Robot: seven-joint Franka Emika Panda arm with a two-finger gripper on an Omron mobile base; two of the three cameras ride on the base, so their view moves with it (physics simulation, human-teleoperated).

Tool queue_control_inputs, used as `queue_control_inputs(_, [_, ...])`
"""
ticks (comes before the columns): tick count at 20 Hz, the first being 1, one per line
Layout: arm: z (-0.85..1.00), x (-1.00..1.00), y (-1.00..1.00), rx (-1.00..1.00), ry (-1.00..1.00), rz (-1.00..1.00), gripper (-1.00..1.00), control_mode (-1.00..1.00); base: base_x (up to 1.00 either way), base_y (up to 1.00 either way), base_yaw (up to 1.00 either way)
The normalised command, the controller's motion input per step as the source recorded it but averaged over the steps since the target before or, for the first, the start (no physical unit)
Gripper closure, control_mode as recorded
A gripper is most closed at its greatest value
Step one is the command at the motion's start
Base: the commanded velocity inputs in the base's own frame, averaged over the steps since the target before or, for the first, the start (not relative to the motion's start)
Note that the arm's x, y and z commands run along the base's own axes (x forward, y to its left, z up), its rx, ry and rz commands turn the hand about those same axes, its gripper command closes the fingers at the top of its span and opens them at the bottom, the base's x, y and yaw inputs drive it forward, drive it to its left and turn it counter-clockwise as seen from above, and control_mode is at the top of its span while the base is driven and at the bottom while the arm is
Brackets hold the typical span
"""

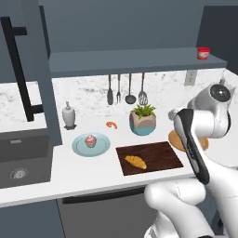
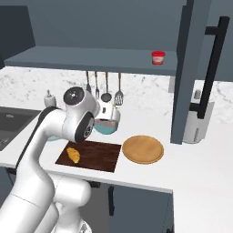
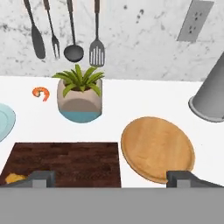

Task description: From the different types of pastries on the counter, select a croissant and place it on the cutting board. Then retrieve a jar of jam from the cabinet and place it alongside the croissant on the cutting board.

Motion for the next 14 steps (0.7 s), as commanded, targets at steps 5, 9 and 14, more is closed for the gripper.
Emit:
queue_control_inputs(5, [0.99, 0.0, -0.75, 0.19, -0.18, -0.22, -1.0, -1.0, 0.0, 0.0, 0.0])
queue_control_inputs(9, [1.0, 0.0, -0.57, 0.15, -0.24, -0.2, -1.0, -1.0, 0.0, 0.0, 0.0])
queue_control_inputs(14, [0.88, 0.0, -0.42, 0.05, -0.4, -0.15, -1.0, -1.0, 0.0, 0.0, 0.0])
